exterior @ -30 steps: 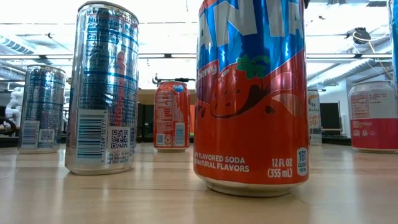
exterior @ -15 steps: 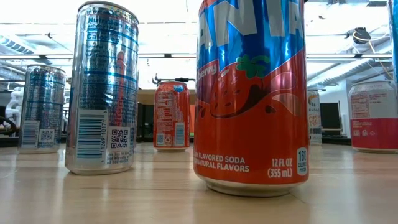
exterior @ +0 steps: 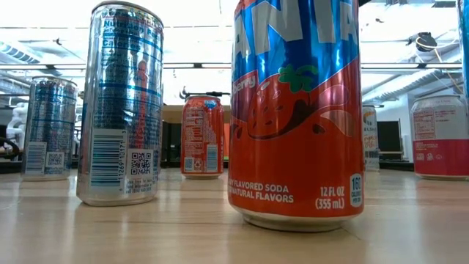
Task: Place canned beverage on shelf
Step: Put the top left orange soda can on the shelf, then put the top orange soda can aligned with the other orange soda can on the shelf
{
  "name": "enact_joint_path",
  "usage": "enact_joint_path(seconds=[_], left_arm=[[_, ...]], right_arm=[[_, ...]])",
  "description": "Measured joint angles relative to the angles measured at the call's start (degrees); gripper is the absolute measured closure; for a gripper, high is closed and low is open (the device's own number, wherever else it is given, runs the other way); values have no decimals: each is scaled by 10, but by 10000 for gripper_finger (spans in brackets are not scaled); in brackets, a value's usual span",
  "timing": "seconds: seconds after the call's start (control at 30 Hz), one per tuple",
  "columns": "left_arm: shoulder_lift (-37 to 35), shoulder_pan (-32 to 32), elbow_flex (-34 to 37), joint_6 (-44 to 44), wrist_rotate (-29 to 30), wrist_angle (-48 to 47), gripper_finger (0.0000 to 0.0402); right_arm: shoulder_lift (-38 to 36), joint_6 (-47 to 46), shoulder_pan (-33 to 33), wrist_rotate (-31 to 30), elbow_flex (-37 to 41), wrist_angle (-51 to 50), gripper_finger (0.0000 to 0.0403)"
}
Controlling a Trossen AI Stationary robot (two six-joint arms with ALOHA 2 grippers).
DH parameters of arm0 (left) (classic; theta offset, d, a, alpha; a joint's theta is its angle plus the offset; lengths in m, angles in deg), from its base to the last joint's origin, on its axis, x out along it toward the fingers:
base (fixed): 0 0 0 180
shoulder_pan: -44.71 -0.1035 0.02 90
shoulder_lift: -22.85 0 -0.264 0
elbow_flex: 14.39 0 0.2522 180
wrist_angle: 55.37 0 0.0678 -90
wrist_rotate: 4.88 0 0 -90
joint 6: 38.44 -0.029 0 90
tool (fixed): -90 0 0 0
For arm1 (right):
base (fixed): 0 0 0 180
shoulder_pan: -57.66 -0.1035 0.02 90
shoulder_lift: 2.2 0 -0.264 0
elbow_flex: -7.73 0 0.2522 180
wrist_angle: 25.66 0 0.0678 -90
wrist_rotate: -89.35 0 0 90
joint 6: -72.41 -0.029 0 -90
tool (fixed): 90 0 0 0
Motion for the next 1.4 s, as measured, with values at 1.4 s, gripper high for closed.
enact_joint_path(seconds=[1.4], left_arm=[[0, 5, 0, 0, -10, -45, 20]], right_arm=[[-102, -158, -46, 76, 1, -112, 403]])
